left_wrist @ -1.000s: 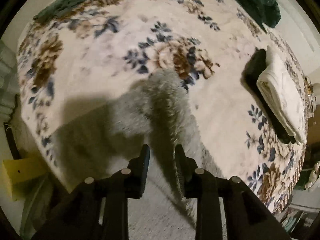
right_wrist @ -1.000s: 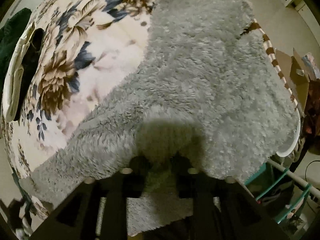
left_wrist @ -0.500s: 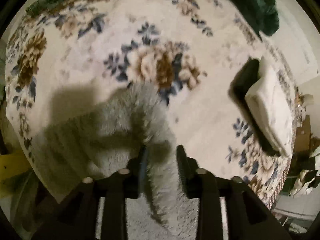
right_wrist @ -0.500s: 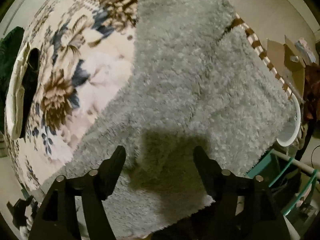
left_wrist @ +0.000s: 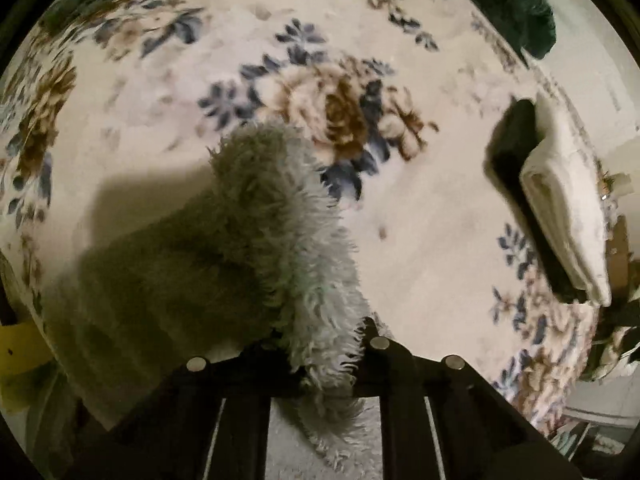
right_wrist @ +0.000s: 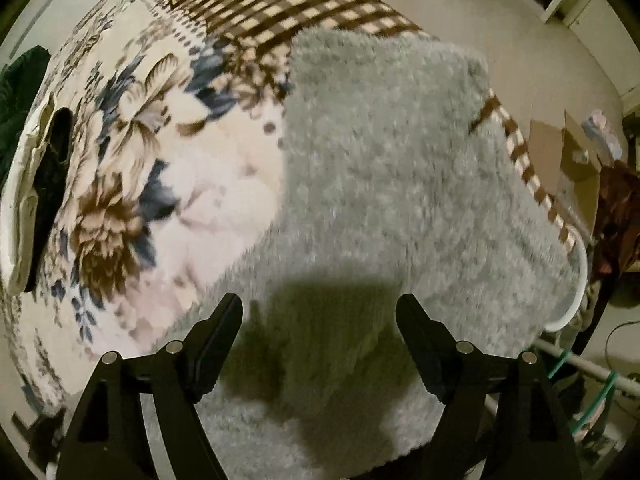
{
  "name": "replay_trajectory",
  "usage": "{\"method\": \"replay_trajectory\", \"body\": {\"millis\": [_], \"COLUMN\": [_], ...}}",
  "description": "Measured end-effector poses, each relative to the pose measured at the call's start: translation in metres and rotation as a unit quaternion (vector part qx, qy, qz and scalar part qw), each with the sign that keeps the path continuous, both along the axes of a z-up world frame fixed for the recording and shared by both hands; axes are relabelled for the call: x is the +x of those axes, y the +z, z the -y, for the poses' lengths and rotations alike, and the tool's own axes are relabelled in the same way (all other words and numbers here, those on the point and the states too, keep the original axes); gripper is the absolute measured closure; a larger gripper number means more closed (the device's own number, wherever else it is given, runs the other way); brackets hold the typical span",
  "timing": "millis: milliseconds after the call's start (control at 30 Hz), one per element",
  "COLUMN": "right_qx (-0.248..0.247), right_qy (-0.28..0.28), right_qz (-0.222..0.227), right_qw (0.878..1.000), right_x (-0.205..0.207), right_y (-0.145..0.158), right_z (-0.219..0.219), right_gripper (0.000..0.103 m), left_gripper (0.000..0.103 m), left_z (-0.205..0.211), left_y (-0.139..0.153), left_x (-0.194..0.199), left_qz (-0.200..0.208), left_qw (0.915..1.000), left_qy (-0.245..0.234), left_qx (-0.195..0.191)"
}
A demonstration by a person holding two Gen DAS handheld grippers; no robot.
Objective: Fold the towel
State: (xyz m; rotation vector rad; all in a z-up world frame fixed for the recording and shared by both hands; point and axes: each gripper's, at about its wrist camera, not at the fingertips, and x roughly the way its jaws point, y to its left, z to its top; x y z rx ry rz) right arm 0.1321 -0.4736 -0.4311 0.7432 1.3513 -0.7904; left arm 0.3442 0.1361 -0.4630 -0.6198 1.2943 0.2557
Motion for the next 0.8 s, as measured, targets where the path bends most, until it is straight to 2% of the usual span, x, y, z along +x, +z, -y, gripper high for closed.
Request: {"method": "replay_trajectory", "body": {"millis": [100,200,233,300,367,533,633,700,800], "right_qx": [-0.038,-0.04,-0.033,-0.03,-0.049,-0.07,-0.073,-0.062,-0.049], "right_qy": [0.009,0.012,0.012,0.02,0.031,0.009,-0.024,-0.045,-0.072], "right_qz": [-0.017,-0.047,-0.055,-0.048,-0.034,0.018,0.027,0.03,0.014], "right_qw": [0.999,0.998,0.998,0.998,0.998,0.997,0.997,0.997,0.996], "right_x": [0.019,0.031,0.032,0.03,0.025,-0.022,-0.073,-0.106,-0.151], "right_y": [-0.006,-0.024,-0.029,-0.027,-0.012,0.041,0.061,0.058,0.044], "right_z": [0.015,0.026,0.028,0.028,0.024,0.026,0.032,0.037,0.044], "right_gripper": [0.022,0.022,0.026,0.072,0.09,0.092,0.092,0.093,0.093], "left_gripper": [0.094,0.094,0.094,0.094,0.094,0.094,0.094,0.094,0.094], "left_z": [-0.01,-0.018,-0.022,-0.029,-0.034,-0.049,-0.059,-0.065,-0.071], "left_y": [0.017,0.032,0.037,0.046,0.048,0.043,0.03,0.018,0.001], "left_x": [-0.021,-0.04,-0.048,-0.066,-0.078,-0.118,-0.141,-0.153,-0.165], "left_qz": [0.014,0.022,0.025,0.03,0.029,0.018,0.0,-0.013,-0.032], "left_qw": [0.9999,0.9995,0.9994,0.999,0.9987,0.9985,0.998,0.9975,0.9963], "left_qy": [0.008,0.022,0.026,0.033,0.041,0.052,0.063,0.068,0.067], "left_qx": [0.001,0.001,0.001,0.006,0.001,0.001,0.005,0.011,0.042]}}
